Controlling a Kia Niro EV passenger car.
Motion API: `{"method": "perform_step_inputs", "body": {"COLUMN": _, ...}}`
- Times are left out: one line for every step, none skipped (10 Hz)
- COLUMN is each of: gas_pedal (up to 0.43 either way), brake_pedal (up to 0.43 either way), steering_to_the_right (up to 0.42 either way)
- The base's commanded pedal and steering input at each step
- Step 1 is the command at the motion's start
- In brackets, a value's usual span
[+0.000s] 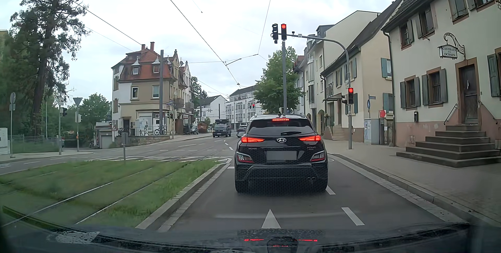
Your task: Follow the waypoints while adhering to traffic rules and regulations
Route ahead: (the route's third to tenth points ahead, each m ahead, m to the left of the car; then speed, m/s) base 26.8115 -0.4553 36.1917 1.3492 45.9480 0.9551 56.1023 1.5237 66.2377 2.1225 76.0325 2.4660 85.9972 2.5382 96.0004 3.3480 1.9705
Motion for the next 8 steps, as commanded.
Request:
{"method": "perform_step_inputs", "body": {"gas_pedal": 0.0, "brake_pedal": 0.152, "steering_to_the_right": 0.001}}
{"method": "perform_step_inputs", "body": {"gas_pedal": 0.0, "brake_pedal": 0.152, "steering_to_the_right": 0.001}}
{"method": "perform_step_inputs", "body": {"gas_pedal": 0.0, "brake_pedal": 0.152, "steering_to_the_right": 0.001}}
{"method": "perform_step_inputs", "body": {"gas_pedal": 0.0, "brake_pedal": 0.152, "steering_to_the_right": 0.001}}
{"method": "perform_step_inputs", "body": {"gas_pedal": 0.0, "brake_pedal": 0.152, "steering_to_the_right": 0.001}}
{"method": "perform_step_inputs", "body": {"gas_pedal": 0.0, "brake_pedal": 0.152, "steering_to_the_right": 0.001}}
{"method": "perform_step_inputs", "body": {"gas_pedal": 0.0, "brake_pedal": 0.14, "steering_to_the_right": 0.001}}
{"method": "perform_step_inputs", "body": {"gas_pedal": 0.0, "brake_pedal": 0.14, "steering_to_the_right": 0.002}}
